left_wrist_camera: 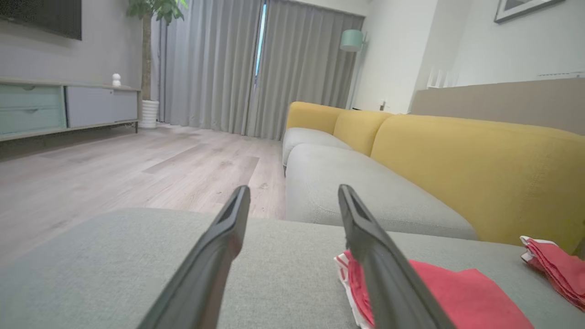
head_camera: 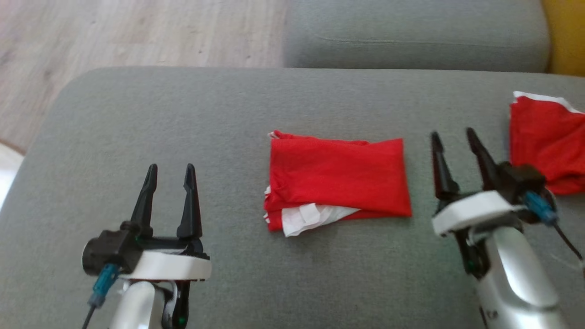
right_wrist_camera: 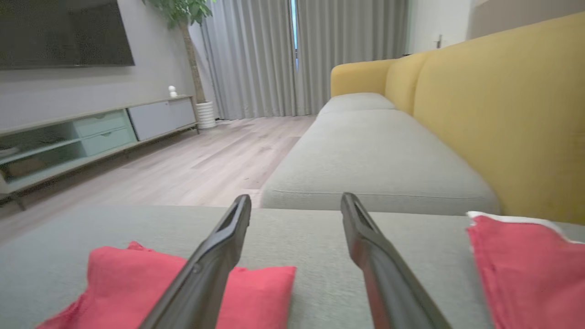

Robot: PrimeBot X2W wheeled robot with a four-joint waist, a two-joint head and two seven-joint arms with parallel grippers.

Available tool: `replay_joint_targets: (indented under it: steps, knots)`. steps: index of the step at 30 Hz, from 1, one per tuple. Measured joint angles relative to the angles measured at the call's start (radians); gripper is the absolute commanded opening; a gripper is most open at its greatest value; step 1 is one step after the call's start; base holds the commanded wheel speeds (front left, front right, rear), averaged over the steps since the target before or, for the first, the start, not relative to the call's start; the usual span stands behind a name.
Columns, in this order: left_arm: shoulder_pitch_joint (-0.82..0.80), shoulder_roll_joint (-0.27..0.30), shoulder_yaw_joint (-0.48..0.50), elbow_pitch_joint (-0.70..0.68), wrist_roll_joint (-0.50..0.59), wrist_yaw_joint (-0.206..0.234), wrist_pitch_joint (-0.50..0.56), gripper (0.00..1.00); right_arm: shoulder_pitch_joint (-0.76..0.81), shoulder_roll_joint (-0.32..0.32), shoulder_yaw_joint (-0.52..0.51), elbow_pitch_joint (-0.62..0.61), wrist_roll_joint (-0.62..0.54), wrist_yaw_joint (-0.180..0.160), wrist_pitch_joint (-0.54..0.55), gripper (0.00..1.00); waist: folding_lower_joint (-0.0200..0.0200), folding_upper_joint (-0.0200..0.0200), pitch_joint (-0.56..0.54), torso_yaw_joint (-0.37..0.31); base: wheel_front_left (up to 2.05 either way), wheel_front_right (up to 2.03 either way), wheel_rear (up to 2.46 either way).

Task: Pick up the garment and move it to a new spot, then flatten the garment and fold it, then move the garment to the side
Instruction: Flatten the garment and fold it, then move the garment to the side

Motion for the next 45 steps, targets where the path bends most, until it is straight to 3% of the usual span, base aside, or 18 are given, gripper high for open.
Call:
replay_joint_targets:
  steps: [6, 12, 28, 36, 45]
  knots:
    - [0.006, 0.000, 0.001, -0.002, 0.029, 0.000, 0.000, 1.00, 0.085, 0.009, -0.084, -0.101, -0.070, 0.000, 0.000, 1.00, 0.0000, 0.0000, -0.002, -0.038, 0.00, 0.00, 0.00]
    - [0.015, 0.000, 0.013, -0.015, 0.030, 0.010, 0.000, 1.00, 0.185, 0.027, -0.086, -0.166, -0.063, 0.000, 0.000, 1.00, -0.0001, 0.0000, 0.003, -0.065, 0.00, 0.00, 0.00]
    - [0.038, 0.000, 0.011, -0.016, 0.028, 0.018, 0.000, 1.00, 0.180, 0.029, -0.081, -0.178, -0.046, 0.000, 0.000, 1.00, -0.0001, 0.0000, 0.038, -0.051, 0.00, 0.00, 0.00]
    - [-0.007, 0.000, -0.018, -0.002, 0.022, 0.018, 0.000, 1.00, 0.051, 0.029, -0.055, -0.008, -0.056, 0.000, 0.037, 1.00, 0.0001, 0.0000, 0.091, 0.001, 0.00, 0.00, 0.00]
    - [-0.047, -0.001, -0.057, -0.001, 0.007, 0.019, 0.000, 1.00, -0.088, 0.026, -0.003, 0.252, 0.080, 0.000, 0.128, 1.00, 0.0001, 0.0000, 0.155, 0.064, 0.00, 0.00, 0.00]
